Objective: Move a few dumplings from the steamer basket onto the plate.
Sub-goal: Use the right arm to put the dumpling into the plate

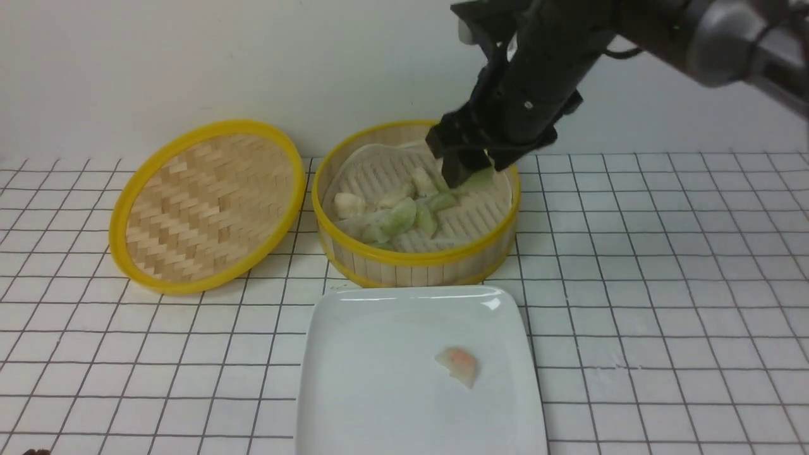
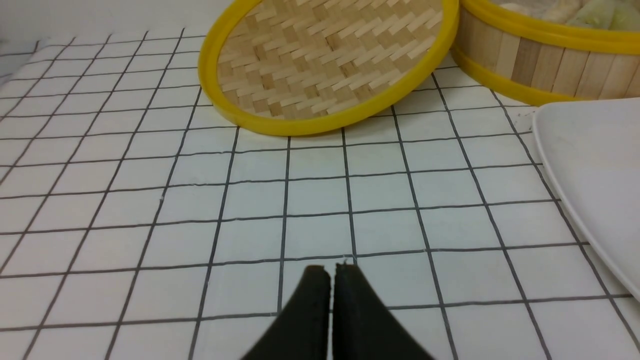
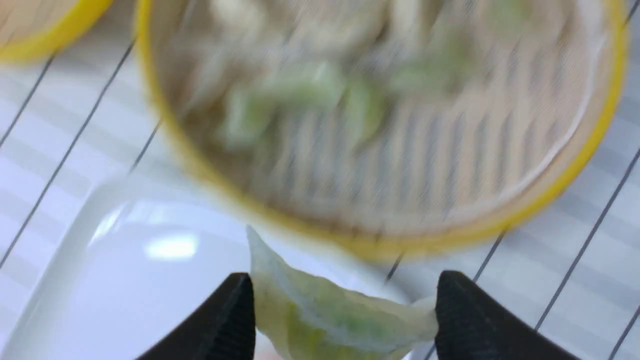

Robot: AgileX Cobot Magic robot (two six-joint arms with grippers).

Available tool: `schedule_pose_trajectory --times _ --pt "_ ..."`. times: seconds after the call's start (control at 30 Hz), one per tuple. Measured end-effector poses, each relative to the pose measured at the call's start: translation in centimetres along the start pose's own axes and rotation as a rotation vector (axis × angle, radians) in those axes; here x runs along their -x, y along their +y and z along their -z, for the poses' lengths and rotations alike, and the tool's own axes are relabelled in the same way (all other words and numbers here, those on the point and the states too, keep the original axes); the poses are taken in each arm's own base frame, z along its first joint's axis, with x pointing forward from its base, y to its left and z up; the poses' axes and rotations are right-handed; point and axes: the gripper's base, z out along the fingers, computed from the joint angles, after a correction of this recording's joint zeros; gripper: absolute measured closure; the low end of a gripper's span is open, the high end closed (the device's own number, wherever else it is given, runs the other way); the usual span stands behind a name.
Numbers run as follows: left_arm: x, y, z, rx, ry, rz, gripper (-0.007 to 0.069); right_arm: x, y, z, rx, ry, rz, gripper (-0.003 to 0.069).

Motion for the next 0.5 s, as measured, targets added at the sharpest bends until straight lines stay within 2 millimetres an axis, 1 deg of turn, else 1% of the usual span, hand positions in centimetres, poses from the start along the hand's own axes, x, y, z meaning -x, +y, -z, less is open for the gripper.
schedule_pose_trajectory --times 0.03,0.07,0.1,0.13,0.17,0.2,0.27,0.3,0.37,0.4,0.43,0.47,0.5 --pt "0.0 0.0 0.0 0.000 0.000 0.000 0.0631 -1.4 0.4 -0.4 0.012 0.047 0.007 0.0239" --pt "0.0 0.0 0.0 0.000 0.000 0.000 0.0631 -2.7 0.7 -1.2 0.015 0.100 0.011 0.0239" --pt "0.0 0.0 0.0 0.000 0.000 0.000 0.0631 -3.5 0.9 -1.9 0.016 0.135 0.007 0.0239" --pt "0.0 0.0 0.0 0.000 0.000 0.000 0.0631 -5.1 1.1 -3.6 0.018 0.210 0.007 0.0239" --pt "0.0 0.0 0.0 0.000 0.000 0.000 0.0631 -5.9 1.1 -4.8 0.016 0.243 0.007 0.0239" --pt "0.0 0.0 0.0 0.000 0.000 0.000 0.0631 -6.9 1.0 -6.4 0.012 0.271 0.003 0.0240" --pt "0.0 0.0 0.0 0.000 0.000 0.000 0.0631 -7.3 0.9 -7.7 0.009 0.273 0.000 0.0240" --pt "0.0 0.0 0.0 0.000 0.000 0.000 0.0631 -7.6 0.7 -9.2 0.004 0.275 -0.004 0.0240" --pt "0.0 0.0 0.0 0.000 0.000 0.000 0.0631 -7.4 0.5 -10.6 -0.001 0.245 -0.006 0.0240" --pt "0.0 0.0 0.0 0.000 0.000 0.000 0.0631 -7.4 0.5 -10.6 -0.001 0.246 -0.006 0.0240" --pt "0.0 0.0 0.0 0.000 0.000 0.000 0.0631 -7.2 0.5 -11.2 -0.003 0.235 -0.016 0.0240" --pt "0.0 0.0 0.0 0.000 0.000 0.000 0.0631 -7.2 0.5 -11.2 -0.003 0.235 -0.017 0.0239" --pt "0.0 0.0 0.0 0.000 0.000 0.000 0.0631 -6.7 0.5 -11.2 -0.003 0.225 -0.025 0.0216"
